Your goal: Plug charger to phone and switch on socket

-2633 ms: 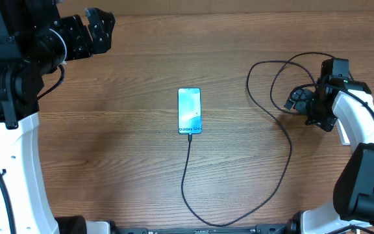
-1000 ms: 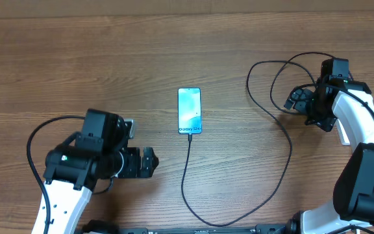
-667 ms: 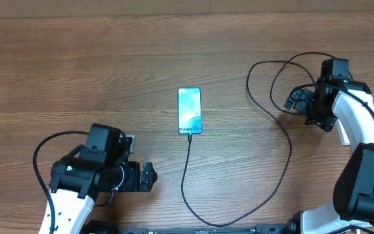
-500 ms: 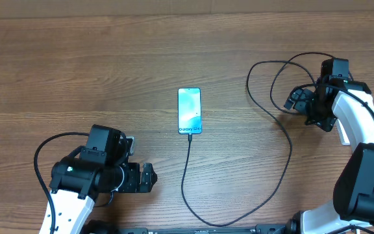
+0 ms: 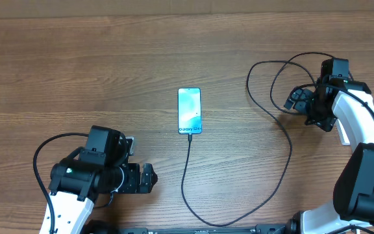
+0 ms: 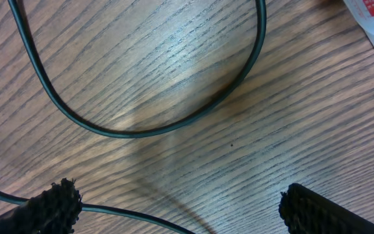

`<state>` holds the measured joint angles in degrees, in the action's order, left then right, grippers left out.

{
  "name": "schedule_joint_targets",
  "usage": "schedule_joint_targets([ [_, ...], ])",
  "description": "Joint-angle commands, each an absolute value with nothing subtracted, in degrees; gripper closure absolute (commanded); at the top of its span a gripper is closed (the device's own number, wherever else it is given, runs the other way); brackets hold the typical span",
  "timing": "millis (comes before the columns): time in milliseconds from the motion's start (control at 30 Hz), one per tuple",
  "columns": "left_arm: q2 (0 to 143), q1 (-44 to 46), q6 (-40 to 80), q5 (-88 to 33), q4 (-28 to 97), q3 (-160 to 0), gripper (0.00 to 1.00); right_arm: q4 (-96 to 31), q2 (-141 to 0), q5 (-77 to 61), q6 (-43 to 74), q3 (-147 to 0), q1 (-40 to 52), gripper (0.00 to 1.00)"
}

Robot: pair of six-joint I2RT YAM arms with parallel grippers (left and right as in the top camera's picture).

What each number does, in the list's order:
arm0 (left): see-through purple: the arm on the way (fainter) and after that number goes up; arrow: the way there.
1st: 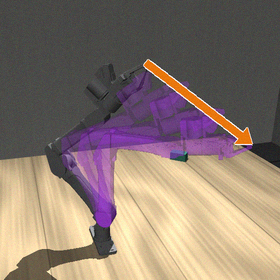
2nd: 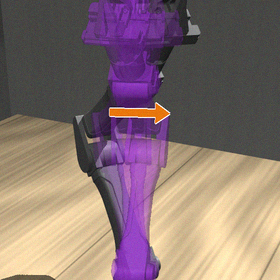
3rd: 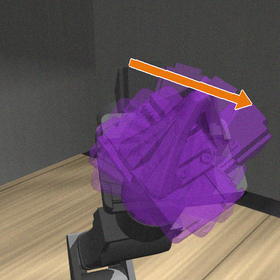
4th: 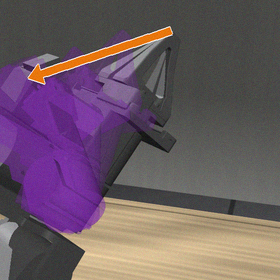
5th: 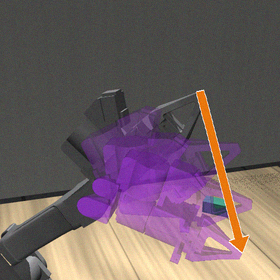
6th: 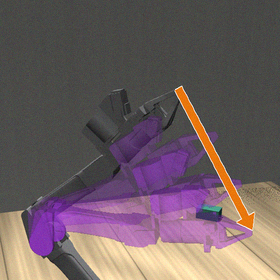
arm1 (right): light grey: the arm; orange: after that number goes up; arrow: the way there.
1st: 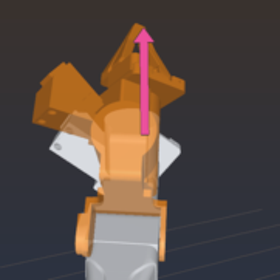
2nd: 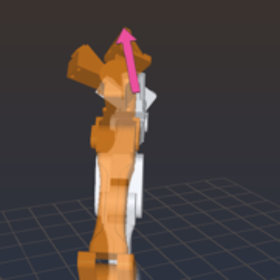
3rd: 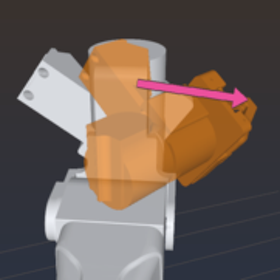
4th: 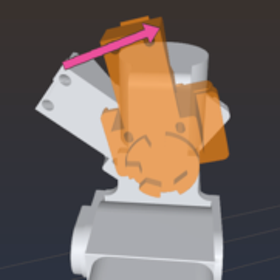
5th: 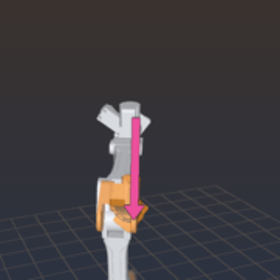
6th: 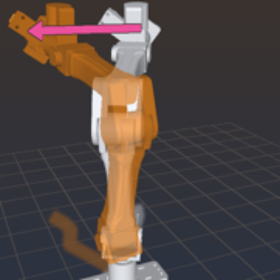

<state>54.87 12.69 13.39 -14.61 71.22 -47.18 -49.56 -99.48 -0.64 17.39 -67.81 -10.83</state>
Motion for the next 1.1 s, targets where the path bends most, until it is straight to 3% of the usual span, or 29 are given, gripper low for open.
schedule_joint_targets([
  [0,53.60,12.88,13.76,-16.27,71.99,-46.85,0.01,-49.39,-97.51,-0.78,17.72,-67.53,-10.61,0.00],
  [600,51.94,12.88,13.28,-11.14,69.49,-46.85,0.00,-49.39,-97.51,-0.78,17.74,-67.53,-10.61,0.00],
  [900,51.94,12.88,7.40,-10.61,51.68,-46.13,0.00,-49.39,-97.51,-0.78,17.72,-67.53,-10.61,0.00],
  [1067,51.94,12.88,-0.86,-16.01,40.29,-41.41,0.00,-49.39,-97.51,-0.78,17.72,-67.53,-10.61,0.00],
])
